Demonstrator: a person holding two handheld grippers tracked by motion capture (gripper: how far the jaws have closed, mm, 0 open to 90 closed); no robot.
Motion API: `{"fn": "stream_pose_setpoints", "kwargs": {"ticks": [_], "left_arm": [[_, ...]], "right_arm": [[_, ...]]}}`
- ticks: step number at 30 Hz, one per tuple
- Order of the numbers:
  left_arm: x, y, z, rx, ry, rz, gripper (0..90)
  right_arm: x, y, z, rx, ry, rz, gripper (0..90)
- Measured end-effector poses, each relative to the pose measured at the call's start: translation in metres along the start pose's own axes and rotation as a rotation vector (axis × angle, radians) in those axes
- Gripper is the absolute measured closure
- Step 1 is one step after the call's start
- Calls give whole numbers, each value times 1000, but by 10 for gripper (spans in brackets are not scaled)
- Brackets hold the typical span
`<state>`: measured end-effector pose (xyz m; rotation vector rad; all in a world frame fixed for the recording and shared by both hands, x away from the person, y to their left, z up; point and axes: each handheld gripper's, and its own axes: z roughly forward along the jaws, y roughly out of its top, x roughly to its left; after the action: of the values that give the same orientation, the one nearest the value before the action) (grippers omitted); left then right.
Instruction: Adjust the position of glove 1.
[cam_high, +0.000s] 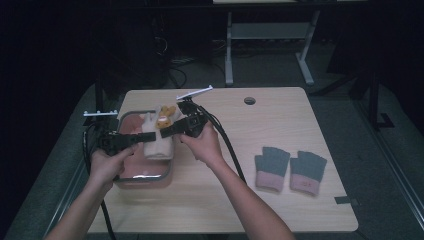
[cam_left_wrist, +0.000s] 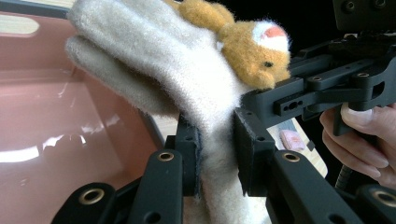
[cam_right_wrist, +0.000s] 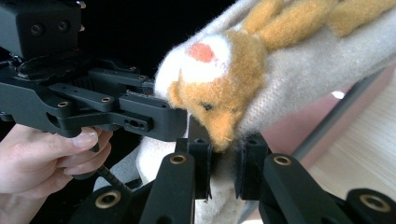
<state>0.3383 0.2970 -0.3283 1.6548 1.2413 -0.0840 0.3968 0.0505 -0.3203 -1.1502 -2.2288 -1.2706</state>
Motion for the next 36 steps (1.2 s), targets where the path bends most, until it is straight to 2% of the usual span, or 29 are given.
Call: {"fn": "stream_pose_setpoints", "kwargs": {"ticks": [13, 28, 36], "left_arm": [[14, -2, -10, 0, 22, -15, 728], [31, -6, -14, 35, 59, -45, 728], [40, -10, -12, 64, 67, -56, 727]], "right_arm": [[1, 5, 20, 16, 24, 1, 794], [-6, 4, 45, 30, 47, 26, 792], [-9, 1, 56, 46, 40, 38, 790]]}}
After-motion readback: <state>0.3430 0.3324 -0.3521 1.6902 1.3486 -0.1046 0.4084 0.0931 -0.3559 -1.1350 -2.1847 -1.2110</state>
